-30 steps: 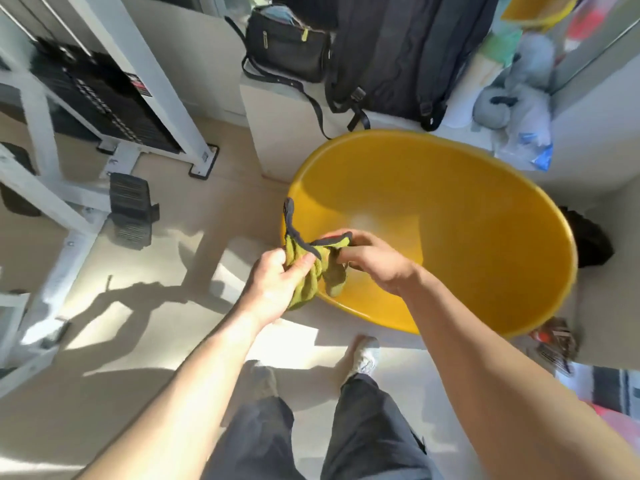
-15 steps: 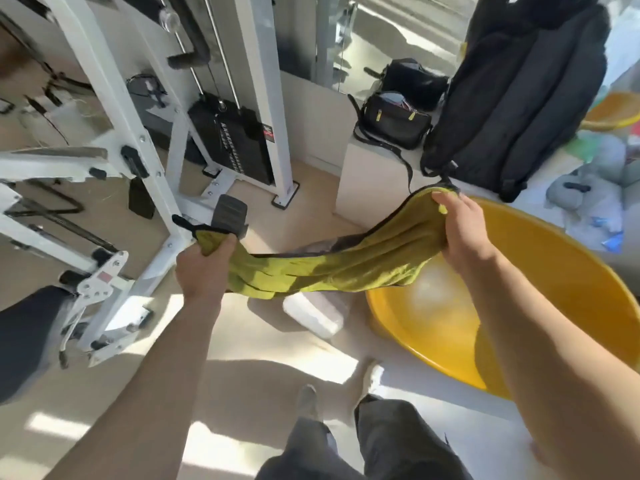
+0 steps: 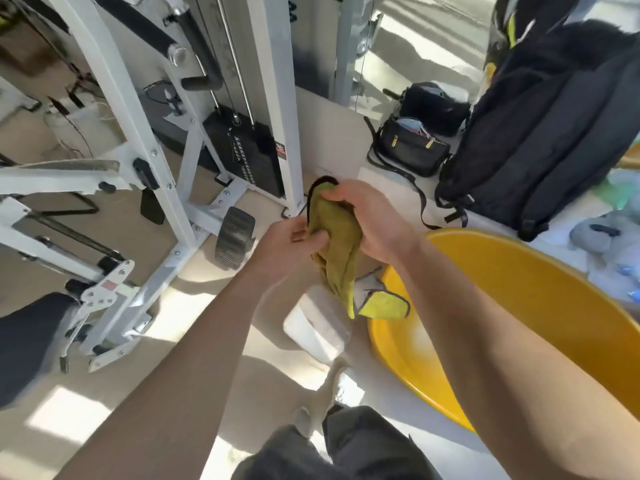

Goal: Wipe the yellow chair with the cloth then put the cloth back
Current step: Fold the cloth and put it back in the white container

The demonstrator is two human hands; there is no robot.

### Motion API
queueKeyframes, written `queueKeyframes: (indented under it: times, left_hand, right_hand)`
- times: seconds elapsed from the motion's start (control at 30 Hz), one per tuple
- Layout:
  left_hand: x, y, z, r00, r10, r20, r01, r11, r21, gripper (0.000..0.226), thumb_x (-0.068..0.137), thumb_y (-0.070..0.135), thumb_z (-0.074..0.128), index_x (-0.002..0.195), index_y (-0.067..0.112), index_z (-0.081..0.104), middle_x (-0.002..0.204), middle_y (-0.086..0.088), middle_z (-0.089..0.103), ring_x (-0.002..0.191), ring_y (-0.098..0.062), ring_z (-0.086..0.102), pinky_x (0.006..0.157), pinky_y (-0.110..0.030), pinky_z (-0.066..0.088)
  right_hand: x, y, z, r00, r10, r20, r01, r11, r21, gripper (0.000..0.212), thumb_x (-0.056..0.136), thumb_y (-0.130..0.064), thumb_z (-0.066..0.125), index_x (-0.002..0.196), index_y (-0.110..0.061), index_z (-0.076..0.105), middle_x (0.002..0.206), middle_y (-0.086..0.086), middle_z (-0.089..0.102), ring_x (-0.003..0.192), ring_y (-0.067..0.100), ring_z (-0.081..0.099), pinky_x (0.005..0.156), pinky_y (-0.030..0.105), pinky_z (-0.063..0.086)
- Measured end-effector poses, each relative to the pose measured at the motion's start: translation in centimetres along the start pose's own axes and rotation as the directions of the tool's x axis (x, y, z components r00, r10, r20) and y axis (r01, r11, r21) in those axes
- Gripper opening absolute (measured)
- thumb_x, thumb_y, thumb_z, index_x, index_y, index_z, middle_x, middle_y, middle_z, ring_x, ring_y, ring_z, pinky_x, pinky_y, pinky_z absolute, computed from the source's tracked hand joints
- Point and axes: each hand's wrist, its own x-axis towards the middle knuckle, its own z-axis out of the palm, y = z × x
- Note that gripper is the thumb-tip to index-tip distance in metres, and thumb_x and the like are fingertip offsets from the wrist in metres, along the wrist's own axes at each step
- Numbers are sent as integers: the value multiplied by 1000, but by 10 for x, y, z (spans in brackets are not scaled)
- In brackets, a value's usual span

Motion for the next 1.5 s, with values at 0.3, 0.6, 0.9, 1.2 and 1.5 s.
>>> queueKeyframes:
  times: [0.3, 0.6, 0.9, 1.2, 1.5]
  left_hand:
    - [43, -89, 19, 962, -225, 152, 176, 943, 282, 23, 97, 34, 54, 98, 15, 67, 87, -2, 71, 81, -11, 65, 65, -17, 42]
    - [70, -219, -86, 954, -251, -162, 290, 649, 704, 27, 102, 33, 40, 106, 16, 61, 93, -6, 68, 84, -28, 64, 72, -41, 52]
    - [104, -214, -138, 990, -74, -117, 137, 427, 894, 40, 93, 45, 51, 67, 20, 67, 52, 0, 61, 53, -25, 57, 62, -33, 45]
    - [138, -176, -38, 643, -764, 52, 755, 621, -212, 22, 97, 30, 61, 92, 9, 63, 75, -8, 66, 42, -13, 64, 39, -18, 33]
    - [129, -195, -32, 421, -826, 374, 883, 280, -376, 11, 101, 20, 44, 108, 18, 52, 80, 3, 64, 64, -12, 44, 57, -24, 22]
  right_hand:
    - [41, -71, -14, 971, -81, -226, 180, 868, 462, 22, 87, -24, 54, 75, -9, 63, 67, 7, 58, 60, 22, 58, 61, 28, 49]
    - [87, -84, -39, 852, -225, -474, 483, 687, 543, 45, 93, -22, 42, 54, -10, 60, 54, 3, 54, 51, 20, 56, 55, 26, 48]
    - [139, 62, -59, 656, 163, -737, 113, 944, 310, 19, 91, -27, 54, 90, -13, 67, 92, 7, 69, 89, 27, 67, 81, 39, 57]
    - [131, 222, -15, 926, -64, -371, -238, 665, -708, 21, 101, -21, 50, 91, -14, 67, 86, 0, 68, 77, 21, 58, 68, 35, 40]
    - [121, 262, -31, 946, -230, -227, -92, 482, -872, 41, 99, -16, 52, 138, -23, 61, 129, -2, 68, 104, 27, 67, 83, 36, 56]
